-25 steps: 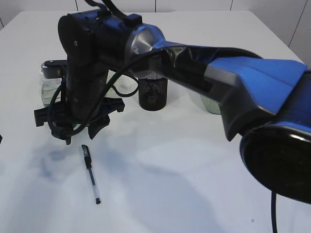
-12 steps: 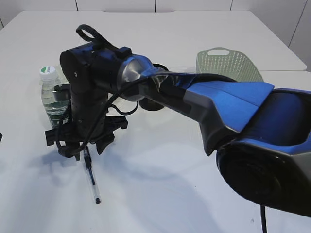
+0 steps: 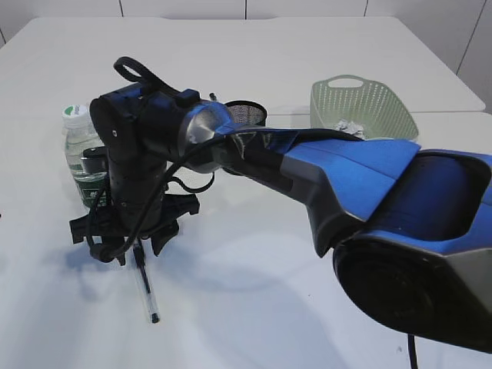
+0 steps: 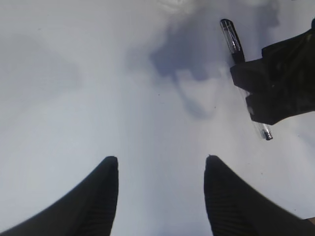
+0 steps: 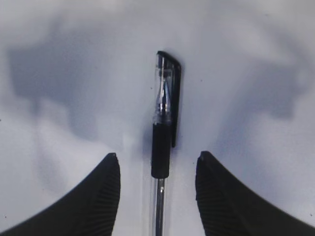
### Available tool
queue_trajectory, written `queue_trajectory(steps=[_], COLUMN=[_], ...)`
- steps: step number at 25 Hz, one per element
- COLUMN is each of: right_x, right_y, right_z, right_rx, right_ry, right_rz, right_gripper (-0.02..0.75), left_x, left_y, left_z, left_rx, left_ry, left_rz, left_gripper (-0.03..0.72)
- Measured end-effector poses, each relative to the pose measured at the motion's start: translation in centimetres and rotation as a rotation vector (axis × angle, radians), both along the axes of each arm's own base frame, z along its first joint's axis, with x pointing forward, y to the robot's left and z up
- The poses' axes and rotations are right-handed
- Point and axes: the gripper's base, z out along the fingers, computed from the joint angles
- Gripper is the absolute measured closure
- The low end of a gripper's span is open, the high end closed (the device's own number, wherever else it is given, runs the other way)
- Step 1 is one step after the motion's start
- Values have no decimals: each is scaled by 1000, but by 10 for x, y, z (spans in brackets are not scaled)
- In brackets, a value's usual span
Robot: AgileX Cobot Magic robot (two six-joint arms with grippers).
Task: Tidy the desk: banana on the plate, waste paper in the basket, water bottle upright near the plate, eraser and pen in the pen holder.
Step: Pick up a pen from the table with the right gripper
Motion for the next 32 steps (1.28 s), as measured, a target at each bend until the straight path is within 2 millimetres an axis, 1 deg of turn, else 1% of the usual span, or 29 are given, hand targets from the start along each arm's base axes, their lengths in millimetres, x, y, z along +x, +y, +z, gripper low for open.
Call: queue_trajectory(steps=[11,22,24,28,30,32], right_x=[2,-6,-6,-5,-5,-5], right_y=[-1,6,6,6,6,5], right_z=[-8,-14,-17,-17,-17,-17], right_rx=[-23,-63,-67,-69,-69,-70], right_ry=[-2,-29,-25,-29,-30,-30], right_rz=[-12,18,17,10,8,6], right_gripper=[366,366,366,366,379,426], left_x=[0,0,0,0,0,0], left_y=[0,0,0,0,0,0], left_z=[0,0,0,0,0,0], left_rx=[1,1,1,1,1,1], left_ry=[0,-1,-1,-2,-2,-2], left_rz=[0,0,0,0,0,0], left_gripper=[293,293,293,293,293,293])
